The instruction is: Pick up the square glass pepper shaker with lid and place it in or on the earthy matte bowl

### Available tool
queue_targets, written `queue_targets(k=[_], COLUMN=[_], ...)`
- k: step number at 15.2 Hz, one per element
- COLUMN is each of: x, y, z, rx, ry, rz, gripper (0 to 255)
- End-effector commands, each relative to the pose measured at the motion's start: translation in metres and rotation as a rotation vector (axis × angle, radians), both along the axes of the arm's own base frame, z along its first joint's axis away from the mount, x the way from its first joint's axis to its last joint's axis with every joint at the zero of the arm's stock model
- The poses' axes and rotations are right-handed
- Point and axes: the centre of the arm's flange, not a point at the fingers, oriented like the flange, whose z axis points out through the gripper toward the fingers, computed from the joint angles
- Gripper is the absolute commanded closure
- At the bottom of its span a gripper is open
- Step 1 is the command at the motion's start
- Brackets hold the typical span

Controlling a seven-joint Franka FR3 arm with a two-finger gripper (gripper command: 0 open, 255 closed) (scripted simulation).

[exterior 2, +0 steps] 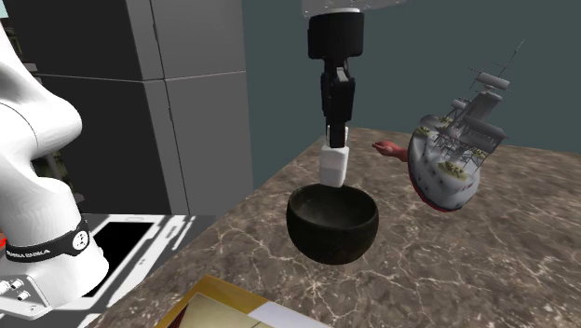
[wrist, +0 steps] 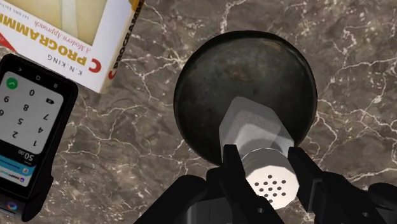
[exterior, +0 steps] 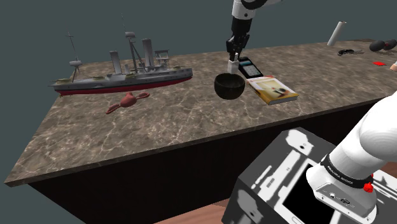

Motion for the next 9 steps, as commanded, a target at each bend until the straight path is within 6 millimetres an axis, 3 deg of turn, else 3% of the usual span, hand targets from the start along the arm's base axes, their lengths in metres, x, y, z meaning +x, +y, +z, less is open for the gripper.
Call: queue_targets(k=[1,6,9], x=[-0.001,-0.001,-0.001], y=[0.000,0.000,0.000], z=[-0.010,-0.038,-0.038], rx=[0.000,0.000,0.000], ry=[0.000,0.000,0.000], rz=[0.000,0.000,0.000], gripper=[255,255,255])
